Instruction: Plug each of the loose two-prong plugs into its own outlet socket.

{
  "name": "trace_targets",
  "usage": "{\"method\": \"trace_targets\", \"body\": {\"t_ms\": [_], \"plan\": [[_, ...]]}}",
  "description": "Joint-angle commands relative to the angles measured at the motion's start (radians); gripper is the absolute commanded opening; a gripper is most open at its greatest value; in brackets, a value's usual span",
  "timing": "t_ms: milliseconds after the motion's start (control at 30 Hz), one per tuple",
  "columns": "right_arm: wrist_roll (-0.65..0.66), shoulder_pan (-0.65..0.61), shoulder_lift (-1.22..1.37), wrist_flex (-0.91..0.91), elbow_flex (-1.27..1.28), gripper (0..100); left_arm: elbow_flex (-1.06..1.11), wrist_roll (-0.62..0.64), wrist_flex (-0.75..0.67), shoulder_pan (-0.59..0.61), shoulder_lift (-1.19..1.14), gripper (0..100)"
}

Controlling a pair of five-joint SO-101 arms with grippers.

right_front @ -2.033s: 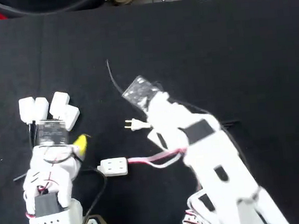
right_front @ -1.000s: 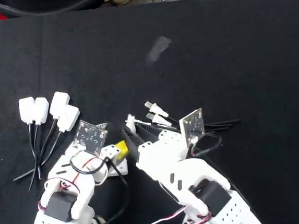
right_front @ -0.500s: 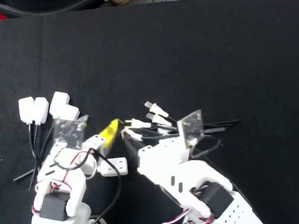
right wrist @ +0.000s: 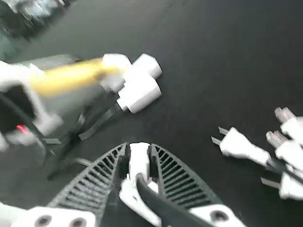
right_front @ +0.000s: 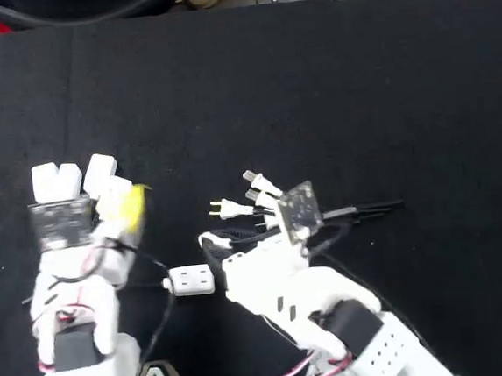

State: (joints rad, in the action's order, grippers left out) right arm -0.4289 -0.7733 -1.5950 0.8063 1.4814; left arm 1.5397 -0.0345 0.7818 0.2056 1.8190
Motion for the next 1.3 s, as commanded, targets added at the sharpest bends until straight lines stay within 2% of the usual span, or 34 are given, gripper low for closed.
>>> {"method": "trace_targets", "body": {"t_ms": [0,167,267,433,500,600,733,800,867,1000,1067,1133,1267], "plan": [[-0.035,-0.009,0.277,0.0,-0.137,1.2,-0.054,-0.003,0.087,0.225,0.006,27],[-0.071,-0.012,0.619,-0.006,-0.269,1.2,-0.042,-0.112,0.175,0.24,0.006,27],[-0.098,-0.015,0.756,-0.006,-0.32,1.2,-0.007,-0.12,0.173,0.24,0.006,27],[-0.103,-0.041,0.848,-0.006,-0.349,1.2,0.018,-0.172,0.19,0.237,0.006,27],[-0.101,-0.012,0.832,0.002,-0.357,1.2,0.018,-0.209,0.221,0.185,0.006,27],[-0.068,0.143,0.771,0.078,-0.415,1.2,0.008,-0.358,0.262,0.047,0.006,27],[0.011,0.448,0.682,0.35,-0.619,1.2,0.004,-0.671,0.371,-0.174,0.003,28],[0.052,0.572,0.682,0.428,-0.687,1.2,-0.038,-0.763,0.427,-0.226,-0.002,28],[0.069,0.644,0.705,0.416,-0.693,1.2,-0.099,-0.824,0.454,-0.266,-0.037,28],[0.072,0.651,0.812,0.399,-0.699,1.2,-0.255,-0.908,0.529,-0.398,-0.292,28],[0.072,0.651,0.877,0.39,-0.719,1.2,-0.337,-0.913,0.503,-0.458,-0.499,28],[0.072,0.651,0.928,0.385,-0.74,1.2,-0.429,-0.939,0.463,-0.484,-0.727,28],[0.074,0.652,0.972,0.387,-0.756,1.2,-0.608,-1.08,0.506,-0.503,-1.123,27]]}}
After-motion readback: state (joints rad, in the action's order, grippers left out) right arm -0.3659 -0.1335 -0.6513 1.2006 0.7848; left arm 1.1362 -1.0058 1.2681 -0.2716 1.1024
